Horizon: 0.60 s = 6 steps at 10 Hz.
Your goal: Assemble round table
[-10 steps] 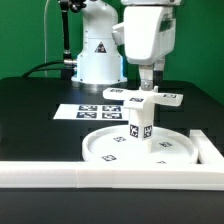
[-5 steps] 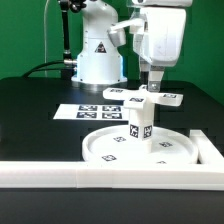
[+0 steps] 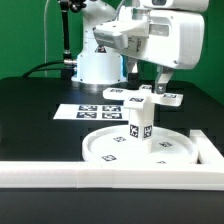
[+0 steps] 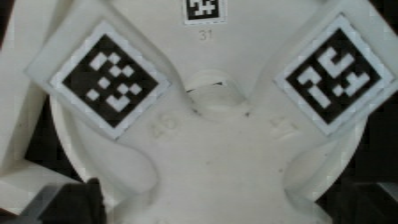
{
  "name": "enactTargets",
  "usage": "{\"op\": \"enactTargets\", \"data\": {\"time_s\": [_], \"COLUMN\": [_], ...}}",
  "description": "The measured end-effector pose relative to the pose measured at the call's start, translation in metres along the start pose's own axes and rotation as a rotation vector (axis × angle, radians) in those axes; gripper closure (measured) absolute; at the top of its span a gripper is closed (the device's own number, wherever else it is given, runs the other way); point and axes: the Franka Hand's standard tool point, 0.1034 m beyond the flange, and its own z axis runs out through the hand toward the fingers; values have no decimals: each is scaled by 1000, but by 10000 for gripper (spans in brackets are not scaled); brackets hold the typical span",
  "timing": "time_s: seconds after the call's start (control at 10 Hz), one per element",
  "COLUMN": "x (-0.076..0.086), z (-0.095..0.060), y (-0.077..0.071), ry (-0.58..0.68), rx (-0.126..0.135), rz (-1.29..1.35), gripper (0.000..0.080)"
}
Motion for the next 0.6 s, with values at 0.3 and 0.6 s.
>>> {"op": "enactTargets", "data": {"time_s": [0.3, 0.6], "x": [1, 1], "z": [8, 13], "y": [1, -1], "ry": [4, 7], "rx": [9, 17], "rz": [25, 26], "gripper": [151, 151]}}
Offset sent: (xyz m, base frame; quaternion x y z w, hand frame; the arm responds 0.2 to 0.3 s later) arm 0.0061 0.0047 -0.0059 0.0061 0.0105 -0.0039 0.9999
